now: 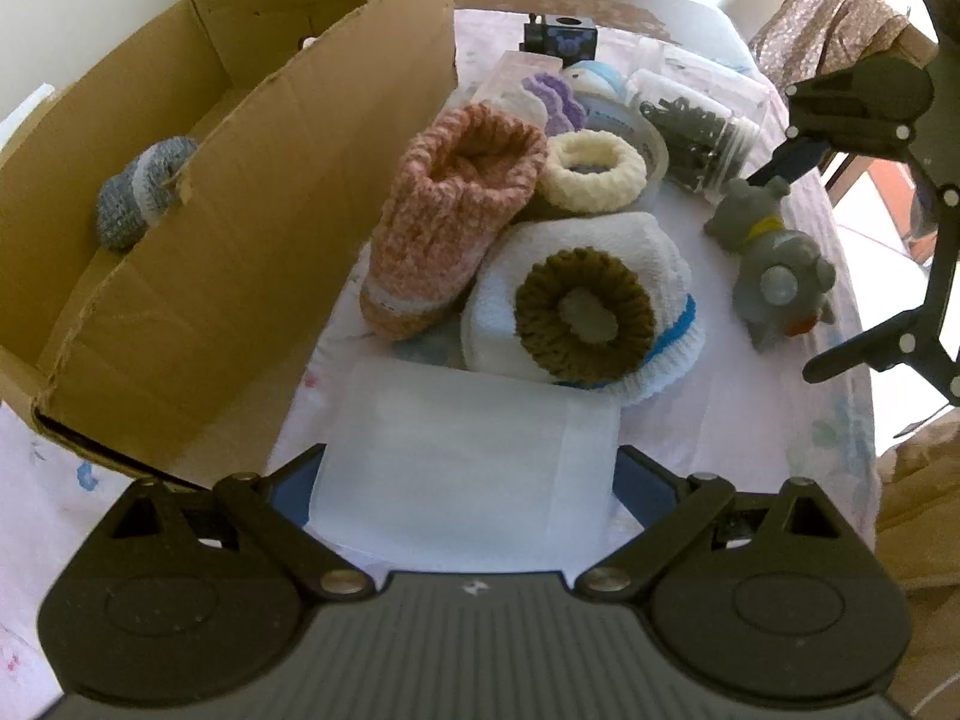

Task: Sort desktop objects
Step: 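Move the right tool to the grey toy figure and grasp it, then lower the white box into the cardboard box while the right tool drops the grey toy there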

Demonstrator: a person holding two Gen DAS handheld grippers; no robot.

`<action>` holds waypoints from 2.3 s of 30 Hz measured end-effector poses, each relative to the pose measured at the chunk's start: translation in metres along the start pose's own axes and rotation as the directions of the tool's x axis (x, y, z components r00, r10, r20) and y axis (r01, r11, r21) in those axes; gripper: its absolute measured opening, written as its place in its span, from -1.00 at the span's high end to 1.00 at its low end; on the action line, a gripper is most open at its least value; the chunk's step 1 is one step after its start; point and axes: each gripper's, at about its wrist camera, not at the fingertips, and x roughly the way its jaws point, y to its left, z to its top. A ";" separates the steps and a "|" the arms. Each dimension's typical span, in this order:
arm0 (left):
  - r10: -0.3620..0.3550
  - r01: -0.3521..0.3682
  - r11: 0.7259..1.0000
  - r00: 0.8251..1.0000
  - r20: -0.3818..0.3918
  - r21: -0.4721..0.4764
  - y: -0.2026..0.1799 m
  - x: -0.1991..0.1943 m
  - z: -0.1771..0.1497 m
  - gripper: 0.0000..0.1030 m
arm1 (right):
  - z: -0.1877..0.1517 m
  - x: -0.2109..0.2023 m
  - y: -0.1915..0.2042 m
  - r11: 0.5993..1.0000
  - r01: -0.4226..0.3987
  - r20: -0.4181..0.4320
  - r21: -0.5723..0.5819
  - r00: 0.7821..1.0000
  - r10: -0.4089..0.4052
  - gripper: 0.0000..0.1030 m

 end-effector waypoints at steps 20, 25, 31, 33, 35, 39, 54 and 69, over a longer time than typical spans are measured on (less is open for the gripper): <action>-0.005 0.007 0.995 1.000 0.023 -0.097 0.005 -0.011 0.001 -0.67 | 0.000 -0.002 -0.005 0.993 0.013 -0.028 -0.119 0.999 -0.016 -0.50; -0.001 0.006 0.992 0.999 0.040 -0.126 0.010 -0.017 0.000 -0.63 | 0.006 -0.011 -0.002 0.992 0.000 -0.026 -0.129 1.000 -0.004 -0.50; 0.037 -0.028 0.990 0.997 0.064 -0.136 0.009 -0.030 0.003 -0.62 | 0.013 -0.024 -0.001 0.990 0.003 -0.015 -0.141 1.000 -0.005 -0.50; 0.045 -0.035 0.990 0.996 0.071 -0.135 0.006 -0.038 0.002 -0.62 | 0.016 -0.028 -0.001 0.988 0.008 -0.008 -0.154 1.000 -0.010 -0.50; 0.058 -0.046 0.989 0.995 0.079 -0.138 0.006 -0.046 0.001 -0.62 | 0.020 -0.033 0.000 0.986 0.012 -0.001 -0.166 1.000 -0.012 -0.50; 0.068 -0.054 0.989 0.993 0.098 -0.138 0.004 -0.060 0.000 -0.62 | 0.029 -0.041 0.001 0.981 0.016 0.015 -0.194 1.000 -0.013 -0.50; 0.126 -0.096 0.983 0.972 0.197 -0.154 0.020 -0.110 0.035 -0.62 | 0.093 -0.061 -0.014 0.959 0.029 0.118 -0.283 0.993 0.005 -0.49; 0.222 -0.181 0.967 0.946 0.235 -0.182 0.076 -0.104 0.087 -0.62 | 0.181 -0.039 -0.060 0.948 0.030 0.173 -0.318 0.985 0.027 -0.49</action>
